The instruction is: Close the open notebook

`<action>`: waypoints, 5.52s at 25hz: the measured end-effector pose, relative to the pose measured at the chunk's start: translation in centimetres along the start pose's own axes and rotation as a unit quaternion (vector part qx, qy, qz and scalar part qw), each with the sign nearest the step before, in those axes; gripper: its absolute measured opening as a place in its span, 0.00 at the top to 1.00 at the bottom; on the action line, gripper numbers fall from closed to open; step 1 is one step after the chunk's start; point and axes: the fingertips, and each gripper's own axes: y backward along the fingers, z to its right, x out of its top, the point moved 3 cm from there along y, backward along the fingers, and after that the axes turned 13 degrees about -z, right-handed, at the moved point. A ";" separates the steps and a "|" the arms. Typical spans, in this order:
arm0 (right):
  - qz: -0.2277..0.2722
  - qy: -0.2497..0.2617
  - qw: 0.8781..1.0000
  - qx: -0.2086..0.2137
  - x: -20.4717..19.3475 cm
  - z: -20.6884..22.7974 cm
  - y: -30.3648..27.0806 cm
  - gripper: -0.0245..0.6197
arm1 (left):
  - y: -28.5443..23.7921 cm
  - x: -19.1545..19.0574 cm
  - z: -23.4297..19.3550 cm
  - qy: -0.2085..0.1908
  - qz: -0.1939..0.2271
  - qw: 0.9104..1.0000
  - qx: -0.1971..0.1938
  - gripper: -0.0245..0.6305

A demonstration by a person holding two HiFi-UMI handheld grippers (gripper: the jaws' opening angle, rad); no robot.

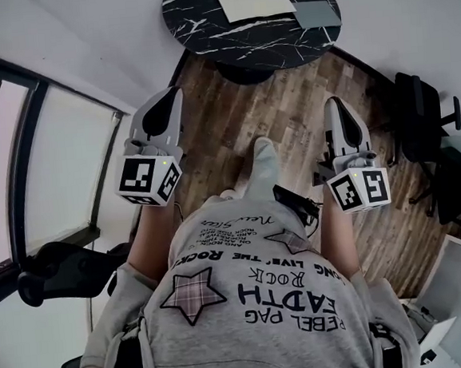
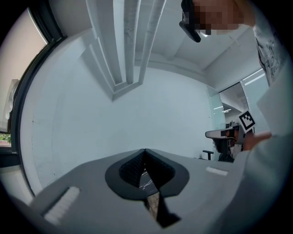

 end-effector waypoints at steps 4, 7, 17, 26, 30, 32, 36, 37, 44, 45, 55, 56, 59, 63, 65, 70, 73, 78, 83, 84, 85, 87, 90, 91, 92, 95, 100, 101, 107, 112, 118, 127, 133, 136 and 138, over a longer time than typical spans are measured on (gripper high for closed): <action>-0.003 0.007 1.000 0.026 1.3 3.1 -4.2 0.94 | -3.2 1.3 -1.1 0.010 0.000 1.000 0.026 0.95; -0.002 0.018 0.999 0.042 3.1 5.6 -7.0 0.94 | -5.8 2.8 -1.8 0.018 0.004 0.999 0.042 0.95; -0.006 0.016 0.997 0.077 6.0 14.6 -13.5 0.94 | -14.3 5.8 -1.7 0.034 0.013 0.996 0.076 0.95; -0.024 0.024 0.992 0.119 6.9 19.2 -18.9 0.94 | -19.1 6.9 -2.1 0.050 0.010 0.992 0.112 0.95; -0.031 0.019 0.991 0.130 6.8 20.2 -20.5 0.94 | -20.2 6.4 -2.1 0.054 -0.005 0.991 0.118 0.95; -0.036 0.016 0.990 0.134 6.6 20.5 -21.3 0.94 | -20.7 6.2 -2.4 0.059 -0.011 0.991 0.121 0.95; -0.047 0.009 0.990 0.135 6.0 21.2 -23.1 0.94 | -22.2 5.8 -3.3 0.065 -0.017 0.991 0.118 0.95; -0.048 0.008 0.990 0.134 6.0 21.3 -23.6 0.94 | -22.7 5.7 -3.7 0.066 -0.018 0.991 0.117 0.95; -0.046 0.021 0.994 0.098 7.6 23.3 -26.6 0.94 | -27.4 6.0 -7.0 0.075 -0.008 0.993 0.095 0.95; -0.043 0.022 0.995 0.091 8.0 23.8 -27.2 0.94 | -28.3 6.4 -7.6 0.073 -0.004 0.993 0.090 0.95; -0.026 0.025 0.998 0.054 10.7 24.8 -34.9 0.94 | -35.8 10.3 -15.2 0.051 0.022 0.997 0.061 0.95; -0.028 0.023 0.998 0.052 10.8 24.8 -35.8 0.94 | -36.4 10.3 -15.9 0.050 0.020 0.997 0.059 0.95; -0.030 0.020 0.998 0.047 11.2 24.8 -38.1 0.94 | -38.1 10.2 -18.0 0.057 0.010 0.997 0.056 0.95; -0.032 0.017 0.999 0.039 11.5 25.0 -40.1 0.94 | -40.0 10.3 -19.4 0.052 0.000 0.998 0.039 0.95; -0.037 0.014 0.998 0.038 11.4 25.4 -40.8 0.94 | -40.7 10.4 -19.8 0.051 -0.004 0.998 0.037 0.95; -0.060 0.015 0.997 0.046 10.5 26.7 -41.5 0.94 | -41.2 10.7 -19.5 0.054 -0.010 0.998 0.043 0.95; -0.073 0.014 0.995 0.060 10.0 27.7 -41.4 0.94 | -40.9 10.8 -18.6 0.062 -0.009 0.996 0.059 0.95; -0.074 0.026 0.994 0.080 10.1 28.5 -41.0 0.94 | -40.2 9.8 -17.2 0.080 -0.010 0.993 0.086 0.95; -0.080 0.031 0.992 0.095 9.3 29.1 -41.1 0.94 | -39.9 9.0 -16.0 0.087 -0.009 0.991 0.100 0.95; -0.080 0.030 0.991 0.098 9.1 29.0 -41.1 0.94 | -39.9 8.9 -15.9 0.086 -0.010 0.991 0.102 0.95; -0.081 0.030 0.991 0.102 8.9 29.0 -41.2 0.94 | -39.8 8.8 -15.8 0.086 -0.011 0.991 0.104 0.95; -0.083 0.033 0.990 0.110 8.7 28.9 -41.3 0.94 | -39.9 8.5 -15.6 0.084 -0.012 0.991 0.105 0.95; -0.090 0.038 0.988 0.119 8.2 28.9 -41.8 0.94 | -40.2 8.2 -15.5 0.087 -0.015 0.990 0.110 0.95; -0.093 0.037 0.988 0.121 8.1 28.9 -41.9 0.94 | -40.3 8.0 -15.5 0.090 -0.017 0.990 0.111 0.95; -0.094 0.037 0.987 0.121 8.0 28.9 -42.0 0.94 | -40.4 7.8 -15.4 0.091 -0.019 0.990 0.110 0.95; -0.096 0.038 0.987 0.122 7.9 29.0 -42.0 0.94 | -40.7 7.4 -15.2 0.095 -0.026 0.990 0.099 0.95; -0.102 0.039 0.987 0.120 7.5 29.0 -42.1 0.94 | -41.1 6.2 -15.3 0.104 -0.040 0.989 0.094 0.95; -0.104 0.040 0.987 0.120 7.5 28.9 -42.1 0.94 | -41.3 5.8 -15.3 0.102 -0.046 0.990 0.091 0.95; -0.110 0.045 0.985 0.122 6.9 28.4 -42.2 0.94 | -43.0 1.5 -15.8 0.089 -0.107 0.986 0.096 0.95; -0.118 0.043 0.985 0.121 6.1 28.3 -42.2 0.94 | -44.9 -2.6 -16.3 0.109 -0.148 0.979 0.091 0.95; -0.132 0.035 0.984 0.118 4.9 28.5 -42.7 0.94 | -47.7 -7.6 -16.6 0.120 -0.204 0.968 0.088 0.95; -0.142 0.034 0.982 0.116 4.2 28.4 -43.3 0.94 | -50.5 -15.3 -15.9 0.168 -0.288 0.940 0.068 0.89; -0.150 0.033 0.982 0.110 3.9 28.8 -43.3 0.94 | -51.7 -18.4 -15.4 0.228 -0.310 0.921 0.059 0.88; -0.155 0.032 0.981 0.109 3.6 28.8 -43.1 0.94 | -52.3 -19.3 -15.0 0.248 -0.320 0.913 0.048 0.85; -0.157 0.032 0.981 0.112 3.5 28.6 -43.3 0.94 | -52.6 -19.8 -14.9 0.263 -0.320 0.909 0.045 0.83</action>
